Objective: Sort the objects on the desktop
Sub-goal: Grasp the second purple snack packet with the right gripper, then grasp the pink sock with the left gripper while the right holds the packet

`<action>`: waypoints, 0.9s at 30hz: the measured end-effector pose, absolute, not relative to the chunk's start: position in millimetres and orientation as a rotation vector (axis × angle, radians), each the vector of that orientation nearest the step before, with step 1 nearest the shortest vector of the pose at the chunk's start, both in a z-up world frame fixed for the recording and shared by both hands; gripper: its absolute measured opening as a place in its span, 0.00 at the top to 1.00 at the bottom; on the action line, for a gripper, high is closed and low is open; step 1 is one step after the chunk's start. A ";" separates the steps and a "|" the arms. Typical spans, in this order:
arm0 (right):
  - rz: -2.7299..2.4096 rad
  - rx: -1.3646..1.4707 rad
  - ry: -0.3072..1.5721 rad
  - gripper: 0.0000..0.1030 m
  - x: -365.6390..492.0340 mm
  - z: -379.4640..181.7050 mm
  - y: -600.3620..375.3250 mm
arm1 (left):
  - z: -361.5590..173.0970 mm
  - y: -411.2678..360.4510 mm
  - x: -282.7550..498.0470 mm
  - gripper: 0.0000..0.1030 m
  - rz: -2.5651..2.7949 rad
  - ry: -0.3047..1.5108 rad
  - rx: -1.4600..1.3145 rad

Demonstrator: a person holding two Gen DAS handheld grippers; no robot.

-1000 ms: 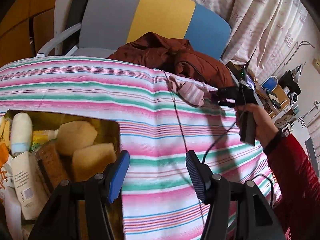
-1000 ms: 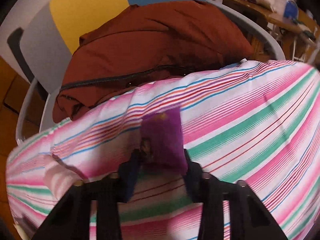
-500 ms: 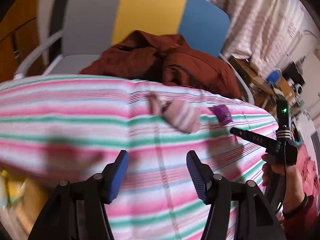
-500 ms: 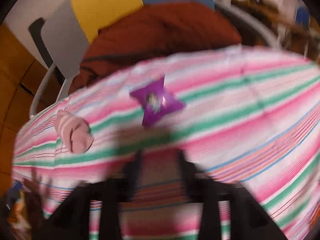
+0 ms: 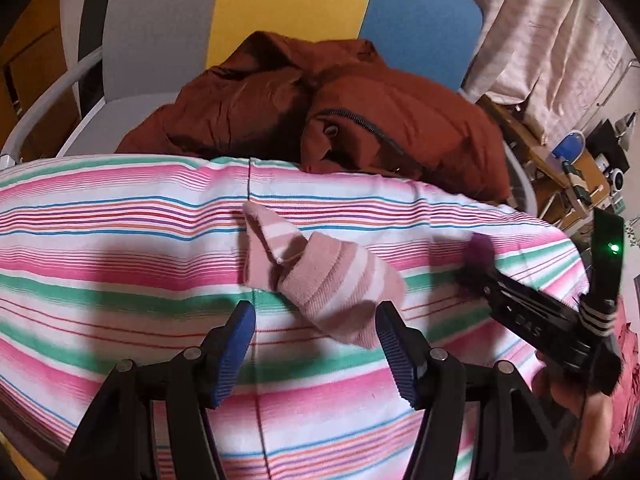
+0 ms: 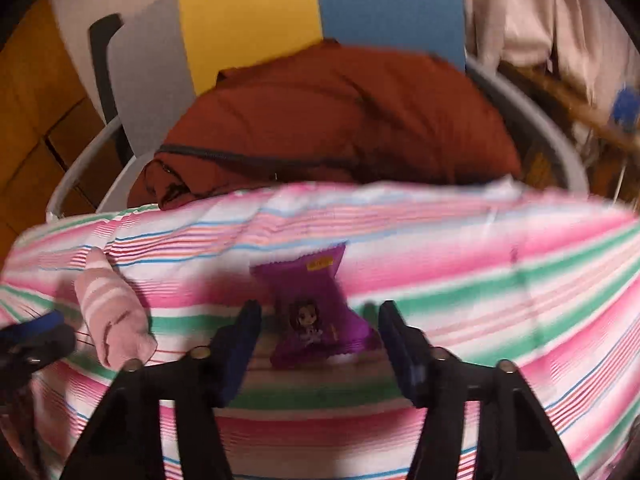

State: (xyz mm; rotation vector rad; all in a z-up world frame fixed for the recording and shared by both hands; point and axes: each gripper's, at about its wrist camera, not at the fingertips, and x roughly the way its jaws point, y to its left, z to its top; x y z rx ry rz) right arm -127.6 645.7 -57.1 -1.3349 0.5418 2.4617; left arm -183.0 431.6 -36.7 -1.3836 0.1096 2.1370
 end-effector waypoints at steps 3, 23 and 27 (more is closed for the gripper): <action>2.463 -1.320 0.607 0.57 -125.6 -56.6 649.5 | -40.2 439.7 -182.4 0.36 2.151 0.128 -1.353; 2.460 -1.333 0.589 0.63 -127.5 -58.2 645.0 | -34.8 455.4 -156.7 0.73 2.184 0.381 -1.125; 2.474 -1.338 0.584 0.64 -128.2 -57.3 640.7 | -33.3 438.0 -155.8 0.79 2.186 0.330 -1.140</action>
